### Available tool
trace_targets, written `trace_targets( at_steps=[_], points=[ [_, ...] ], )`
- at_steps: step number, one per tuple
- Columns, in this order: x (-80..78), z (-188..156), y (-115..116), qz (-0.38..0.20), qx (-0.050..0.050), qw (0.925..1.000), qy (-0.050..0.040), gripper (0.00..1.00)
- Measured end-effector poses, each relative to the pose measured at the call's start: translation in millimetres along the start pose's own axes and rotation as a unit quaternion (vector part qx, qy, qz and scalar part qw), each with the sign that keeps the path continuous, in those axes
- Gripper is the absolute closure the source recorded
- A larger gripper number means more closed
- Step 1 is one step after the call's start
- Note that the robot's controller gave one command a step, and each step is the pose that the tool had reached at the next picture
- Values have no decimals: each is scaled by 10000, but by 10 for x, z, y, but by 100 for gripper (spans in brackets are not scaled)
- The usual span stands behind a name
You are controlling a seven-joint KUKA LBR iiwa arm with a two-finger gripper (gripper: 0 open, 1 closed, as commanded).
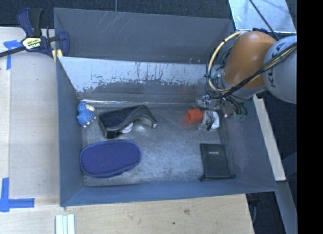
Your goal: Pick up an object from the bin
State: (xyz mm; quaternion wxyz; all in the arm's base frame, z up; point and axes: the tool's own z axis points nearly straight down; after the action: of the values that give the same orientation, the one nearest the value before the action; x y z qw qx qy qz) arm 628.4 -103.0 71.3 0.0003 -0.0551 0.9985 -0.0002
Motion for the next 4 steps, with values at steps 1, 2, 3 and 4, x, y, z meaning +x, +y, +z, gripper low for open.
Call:
trace_targets(
  at_steps=[1, 2, 3, 4],
  points=[
    [356, -1770, 134, -349, 16, 9994, -56, 100],
    [364, -1717, 135, -345, 2, 9994, -18, 0],
    [686, -428, -4, -498, -13, 9988, 28, 0],
    [1032, 26, 14, -2285, -11, 9735, 12, 0]
  ],
)
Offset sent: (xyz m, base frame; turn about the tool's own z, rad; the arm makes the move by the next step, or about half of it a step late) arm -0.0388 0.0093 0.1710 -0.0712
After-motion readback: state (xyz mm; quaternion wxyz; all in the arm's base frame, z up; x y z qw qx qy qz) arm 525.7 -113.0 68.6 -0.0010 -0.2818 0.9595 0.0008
